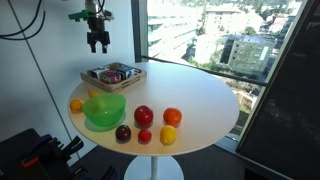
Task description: Pick up the block with the number one on it and put it in the tray
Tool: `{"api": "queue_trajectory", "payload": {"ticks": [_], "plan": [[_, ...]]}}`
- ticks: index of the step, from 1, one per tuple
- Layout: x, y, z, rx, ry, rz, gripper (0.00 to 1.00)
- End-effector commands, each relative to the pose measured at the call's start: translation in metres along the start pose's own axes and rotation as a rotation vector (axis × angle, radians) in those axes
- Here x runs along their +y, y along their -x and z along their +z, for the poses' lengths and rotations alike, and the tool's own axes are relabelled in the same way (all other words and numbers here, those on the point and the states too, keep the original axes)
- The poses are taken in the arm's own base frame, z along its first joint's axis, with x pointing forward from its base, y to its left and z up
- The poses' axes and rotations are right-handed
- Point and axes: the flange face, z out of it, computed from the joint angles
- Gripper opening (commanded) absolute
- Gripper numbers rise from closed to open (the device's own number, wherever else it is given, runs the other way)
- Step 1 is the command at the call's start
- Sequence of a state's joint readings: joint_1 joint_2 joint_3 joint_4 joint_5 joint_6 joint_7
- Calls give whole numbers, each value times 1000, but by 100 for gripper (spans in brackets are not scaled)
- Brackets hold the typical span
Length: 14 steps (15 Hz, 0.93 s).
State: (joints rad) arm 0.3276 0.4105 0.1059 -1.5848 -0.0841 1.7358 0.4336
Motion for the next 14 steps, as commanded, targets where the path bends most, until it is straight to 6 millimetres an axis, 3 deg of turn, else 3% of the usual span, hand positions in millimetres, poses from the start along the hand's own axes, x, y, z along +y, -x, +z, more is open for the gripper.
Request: {"api": "queue_trajectory", "payload": {"ticks": [1, 14], "plan": [[18, 21, -10, -27, -4, 2, 100], [39, 71, -47, -102, -23, -38, 100]]}}
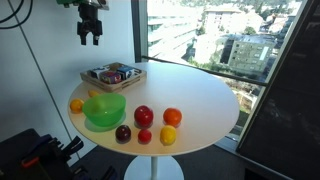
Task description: Pick up the block with the number one on it and put it in the tray
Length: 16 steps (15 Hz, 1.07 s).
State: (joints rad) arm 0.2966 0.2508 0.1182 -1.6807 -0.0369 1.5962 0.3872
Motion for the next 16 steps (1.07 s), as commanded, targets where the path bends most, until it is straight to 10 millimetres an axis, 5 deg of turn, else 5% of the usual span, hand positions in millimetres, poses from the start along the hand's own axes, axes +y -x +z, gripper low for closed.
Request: {"api": "queue_trajectory", "payload": {"ticks": [1, 16], "plan": [[10, 25, -15, -18, -18, -12, 100], [36, 90, -55, 113, -33, 23, 100]]}}
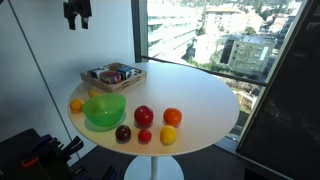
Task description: Pick up the block with the number one on it and put it in the tray
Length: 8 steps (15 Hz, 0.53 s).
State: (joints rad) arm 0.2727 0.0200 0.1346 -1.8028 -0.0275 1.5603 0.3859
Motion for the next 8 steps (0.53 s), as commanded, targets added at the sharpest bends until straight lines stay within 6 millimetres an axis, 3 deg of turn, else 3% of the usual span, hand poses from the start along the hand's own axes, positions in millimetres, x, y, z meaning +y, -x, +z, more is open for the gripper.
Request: {"api": "queue_trajectory", "payload": {"ticks": [1, 8], "plan": [[10, 21, -6, 57, -25, 20, 100], [23, 41, -4, 137, -47, 91, 100]]}}
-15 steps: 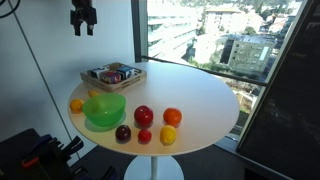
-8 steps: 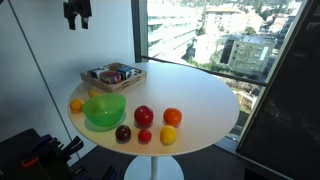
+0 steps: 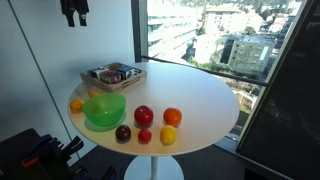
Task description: Pick up the block with the number one on it and put it in the tray
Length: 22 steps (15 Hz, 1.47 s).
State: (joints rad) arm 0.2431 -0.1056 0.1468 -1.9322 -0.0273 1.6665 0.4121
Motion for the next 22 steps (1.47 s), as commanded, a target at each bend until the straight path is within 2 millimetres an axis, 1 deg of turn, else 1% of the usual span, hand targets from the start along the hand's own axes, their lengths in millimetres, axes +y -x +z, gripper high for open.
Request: {"api": "queue_trajectory", "payload": {"ticks": [1, 7, 13, 16, 17, 22], "plan": [[9, 17, 0, 49, -21, 48, 100], [14, 31, 5, 110, -39, 33, 100], [17, 39, 5, 113, -74, -3, 100], [19, 41, 6, 105, -86, -9, 100], [13, 35, 7, 93, -64, 4, 100], [15, 36, 7, 93, -65, 4, 100]]}}
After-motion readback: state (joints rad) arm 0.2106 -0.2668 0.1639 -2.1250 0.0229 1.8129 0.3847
